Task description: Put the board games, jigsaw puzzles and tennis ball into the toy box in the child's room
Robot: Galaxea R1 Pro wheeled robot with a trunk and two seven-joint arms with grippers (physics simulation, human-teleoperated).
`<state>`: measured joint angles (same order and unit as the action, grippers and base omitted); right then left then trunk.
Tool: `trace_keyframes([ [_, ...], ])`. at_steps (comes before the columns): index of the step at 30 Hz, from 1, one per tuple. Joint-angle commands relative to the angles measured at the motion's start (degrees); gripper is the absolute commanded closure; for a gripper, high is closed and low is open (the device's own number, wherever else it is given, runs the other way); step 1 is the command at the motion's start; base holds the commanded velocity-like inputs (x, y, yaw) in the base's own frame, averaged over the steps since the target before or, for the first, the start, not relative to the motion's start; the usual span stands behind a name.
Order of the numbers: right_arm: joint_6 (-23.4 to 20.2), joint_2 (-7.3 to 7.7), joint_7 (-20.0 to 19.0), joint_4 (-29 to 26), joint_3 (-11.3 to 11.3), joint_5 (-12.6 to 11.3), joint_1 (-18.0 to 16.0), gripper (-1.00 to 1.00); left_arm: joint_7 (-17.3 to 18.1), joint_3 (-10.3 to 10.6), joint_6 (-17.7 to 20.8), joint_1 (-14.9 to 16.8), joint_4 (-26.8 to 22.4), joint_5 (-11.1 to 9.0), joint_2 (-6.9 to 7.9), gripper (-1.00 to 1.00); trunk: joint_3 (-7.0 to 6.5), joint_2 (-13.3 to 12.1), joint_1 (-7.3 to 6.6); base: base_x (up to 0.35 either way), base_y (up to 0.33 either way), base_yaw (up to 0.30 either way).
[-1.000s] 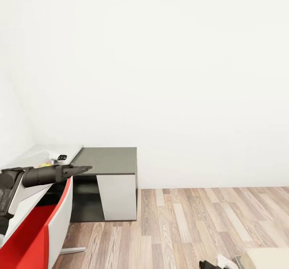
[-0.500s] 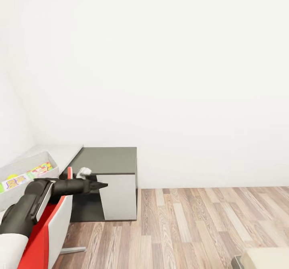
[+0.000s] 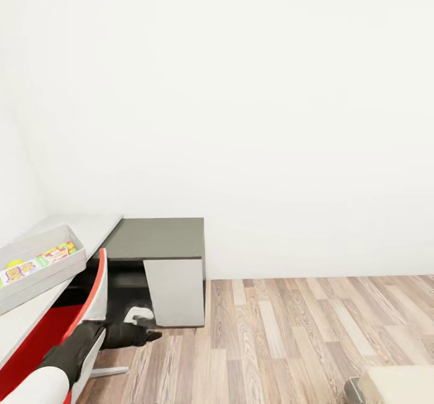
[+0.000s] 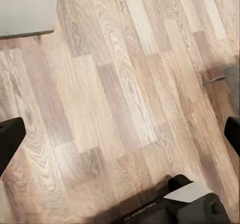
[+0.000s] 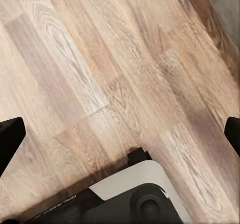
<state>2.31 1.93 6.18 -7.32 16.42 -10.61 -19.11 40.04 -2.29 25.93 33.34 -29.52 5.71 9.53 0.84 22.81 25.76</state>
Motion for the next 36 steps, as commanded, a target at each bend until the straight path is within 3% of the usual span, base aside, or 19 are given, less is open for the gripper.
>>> trace_keyframes([
  [1,0.24,-0.04,0.11,0.19,-0.22,-0.58,-0.05,-1.00,-2.84,-0.21,-2.32,0.06,3.65,0.61,-0.54,-1.00,0.17,0.11,0.03,0.000,0.000,-0.068],
  [4,0.24,-0.14,0.09,1.03,-0.24,-0.56,-0.02,-1.00,-11.45,-0.10,-8.19,0.06,12.34,0.86,-2.06,-1.00,0.44,0.11,0.03,0.000,0.000,-0.069],
  [8,0.64,-0.16,0.11,3.35,-0.24,-0.52,-0.01,-1.00,-19.06,0.03,-12.75,-0.41,19.59,0.88,-3.72,-1.00,0.80,0.11,0.03,0.000,0.000,-0.069],
  [14,4.07,-0.65,0.09,5.63,-0.26,0.79,1.17,-1.00,-29.27,0.10,-16.37,-5.37,25.74,0.89,-5.20,-1.00,1.35,0.11,0.03,0.000,0.000,-0.068],
  [22,7.78,-0.95,0.15,5.96,-0.25,6.75,6.52,-1.00,-34.03,0.18,-19.07,-12.35,26.52,0.79,-5.21,-1.00,2.08,0.11,0.03,0.000,0.000,-0.067],
  [29,11.12,-0.96,0.15,5.92,-0.25,7.54,9.38,-1.00,-42.66,0.17,-22.34,-16.29,26.96,0.75,-5.36,-1.00,2.65,0.11,0.03,0.000,0.000,-0.041],
  [36,13.16,-1.01,0.34,5.91,-0.30,7.62,11.02,-1.00,-44.14,0.13,-24.60,-18.87,27.21,0.71,-5.15,-1.00,2.75,0.11,0.03,0.000,0.000,0.009],
])
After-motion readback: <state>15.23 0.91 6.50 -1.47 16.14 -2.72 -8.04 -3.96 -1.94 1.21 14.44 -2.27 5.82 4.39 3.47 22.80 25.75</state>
